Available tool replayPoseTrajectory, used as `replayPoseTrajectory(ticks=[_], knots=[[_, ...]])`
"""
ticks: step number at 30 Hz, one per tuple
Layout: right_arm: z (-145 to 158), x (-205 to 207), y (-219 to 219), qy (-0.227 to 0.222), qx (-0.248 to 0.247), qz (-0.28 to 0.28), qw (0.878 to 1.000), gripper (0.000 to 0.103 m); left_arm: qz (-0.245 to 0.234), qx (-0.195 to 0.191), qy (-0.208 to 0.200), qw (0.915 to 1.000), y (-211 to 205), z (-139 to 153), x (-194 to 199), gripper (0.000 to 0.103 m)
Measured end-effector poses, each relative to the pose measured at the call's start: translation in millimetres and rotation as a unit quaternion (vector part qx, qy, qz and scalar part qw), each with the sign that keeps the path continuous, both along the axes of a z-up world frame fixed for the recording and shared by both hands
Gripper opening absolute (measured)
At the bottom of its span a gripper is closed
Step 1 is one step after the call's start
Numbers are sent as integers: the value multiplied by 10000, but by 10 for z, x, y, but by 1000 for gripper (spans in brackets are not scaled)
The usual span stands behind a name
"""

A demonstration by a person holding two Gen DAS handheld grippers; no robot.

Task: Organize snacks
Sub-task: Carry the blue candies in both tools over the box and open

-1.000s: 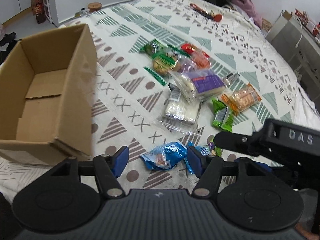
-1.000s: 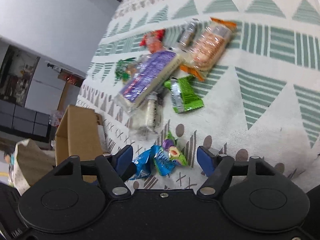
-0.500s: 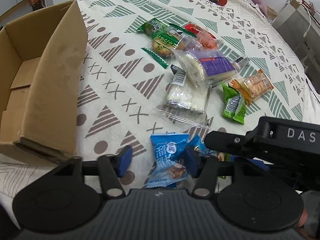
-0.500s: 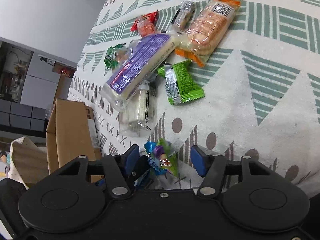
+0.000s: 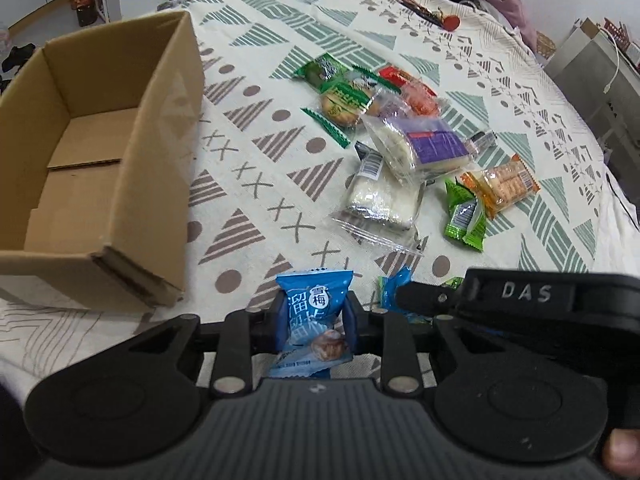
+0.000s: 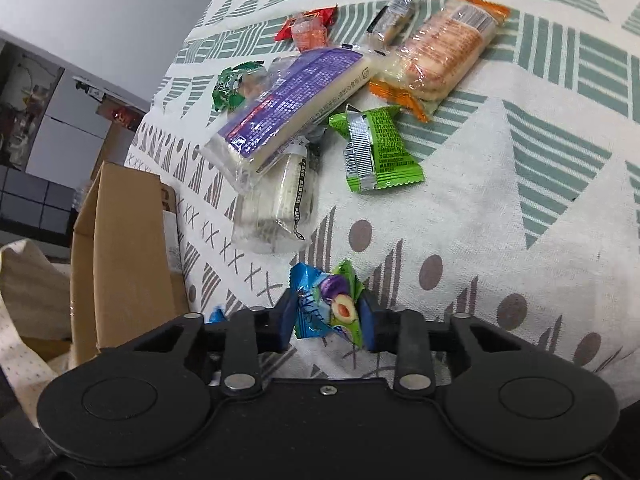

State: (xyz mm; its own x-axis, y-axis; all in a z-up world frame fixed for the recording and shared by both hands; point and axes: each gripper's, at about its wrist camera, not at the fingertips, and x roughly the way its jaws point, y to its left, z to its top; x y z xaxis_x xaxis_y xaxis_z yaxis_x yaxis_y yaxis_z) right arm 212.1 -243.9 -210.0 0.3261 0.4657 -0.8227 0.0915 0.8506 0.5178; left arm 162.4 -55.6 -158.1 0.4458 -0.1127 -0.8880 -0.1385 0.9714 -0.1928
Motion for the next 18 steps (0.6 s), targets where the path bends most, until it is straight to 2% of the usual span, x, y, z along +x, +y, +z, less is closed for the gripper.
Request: replayPoseTrajectory(ticks=[14,18], knots=[[441,-235,-33,-1003,238,-38,9947,29,100,-89,-560,9983,204,562,-246,27],[570,-285,85,-1250,118,93,9920,29,184,-134,-705,9973,317,707,-321,27]])
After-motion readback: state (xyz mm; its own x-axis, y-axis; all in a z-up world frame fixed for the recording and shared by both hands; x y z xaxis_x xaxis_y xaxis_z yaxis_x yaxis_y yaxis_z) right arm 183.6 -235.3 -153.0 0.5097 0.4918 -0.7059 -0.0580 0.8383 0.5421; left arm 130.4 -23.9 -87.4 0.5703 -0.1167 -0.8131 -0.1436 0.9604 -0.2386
